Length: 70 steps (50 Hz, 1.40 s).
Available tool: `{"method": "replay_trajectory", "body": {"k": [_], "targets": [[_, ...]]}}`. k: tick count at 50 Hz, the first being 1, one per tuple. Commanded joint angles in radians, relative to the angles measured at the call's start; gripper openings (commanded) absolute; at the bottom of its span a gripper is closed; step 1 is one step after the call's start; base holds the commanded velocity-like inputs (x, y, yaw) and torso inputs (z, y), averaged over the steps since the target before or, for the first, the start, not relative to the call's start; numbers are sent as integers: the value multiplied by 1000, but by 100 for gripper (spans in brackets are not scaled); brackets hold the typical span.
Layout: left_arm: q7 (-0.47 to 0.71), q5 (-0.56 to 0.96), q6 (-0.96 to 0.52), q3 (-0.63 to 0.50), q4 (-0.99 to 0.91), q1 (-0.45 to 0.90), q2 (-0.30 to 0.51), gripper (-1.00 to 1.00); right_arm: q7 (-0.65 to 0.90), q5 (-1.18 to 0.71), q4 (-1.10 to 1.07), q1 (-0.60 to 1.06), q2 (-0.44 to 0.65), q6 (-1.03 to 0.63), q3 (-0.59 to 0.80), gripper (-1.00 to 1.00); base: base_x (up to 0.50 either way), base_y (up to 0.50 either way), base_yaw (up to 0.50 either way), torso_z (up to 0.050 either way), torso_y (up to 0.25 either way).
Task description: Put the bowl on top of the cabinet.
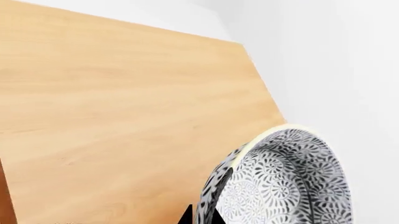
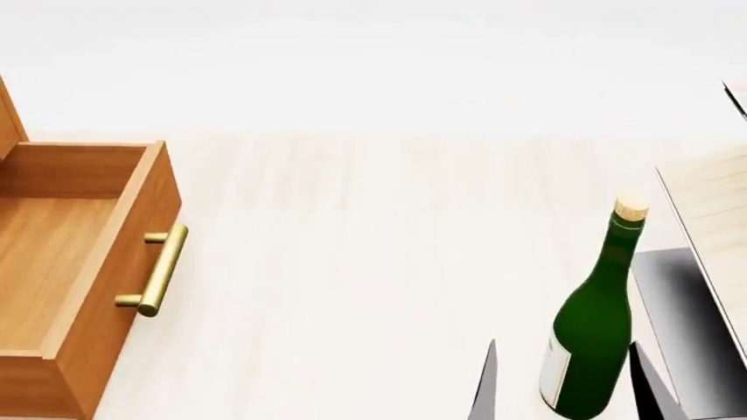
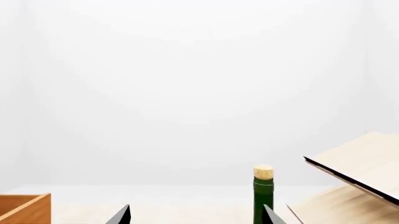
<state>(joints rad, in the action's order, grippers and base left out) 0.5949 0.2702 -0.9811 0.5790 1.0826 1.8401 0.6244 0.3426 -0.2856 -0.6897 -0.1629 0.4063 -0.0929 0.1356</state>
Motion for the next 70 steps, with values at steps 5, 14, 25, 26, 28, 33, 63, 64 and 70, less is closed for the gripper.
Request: {"method": "replay_trajectory", "body": {"k": [5,14,25,26,28,33,63,64,70], "targets": [[31,-13,29,55,-44,-38,-21,-100,-18,19,1,5,-20,-11,-24,100,0,0,0,0,0],[20,-24,101,55,60,-38,-3,-100,-18,20,7,4,-18,-6,-21,100,0,0,0,0,2],[18,-32,107,44,53,-47,-11,-100,-17,23,11,3,-16,1,-16,100,0,0,0,0,0],[22,-31,99,46,40,-52,-15,-100,-16,23,10,3,-15,0,-16,100,0,0,0,0,0],[14,-31,89,39,27,-52,-20,100,-14,23,8,3,-15,-1,-16,100,0,0,0,0,0],[17,-29,64,35,-14,-53,-34,100,-12,22,6,4,-13,-3,-15,100,0,0,0,0,0],[57,96,-358,59,-754,-112,-233,100,-2,9,-7,-1,-1,-1,-22,100,0,0,0,0,0],[57,116,-397,72,-830,-129,-247,100,-2,8,-4,-1,-1,1,-22,100,0,0,0,0,0],[107,315,-589,117,-1152,-201,-278,100,-2,12,-4,-3,0,5,-17,100,0,0,0,0,0]]}}
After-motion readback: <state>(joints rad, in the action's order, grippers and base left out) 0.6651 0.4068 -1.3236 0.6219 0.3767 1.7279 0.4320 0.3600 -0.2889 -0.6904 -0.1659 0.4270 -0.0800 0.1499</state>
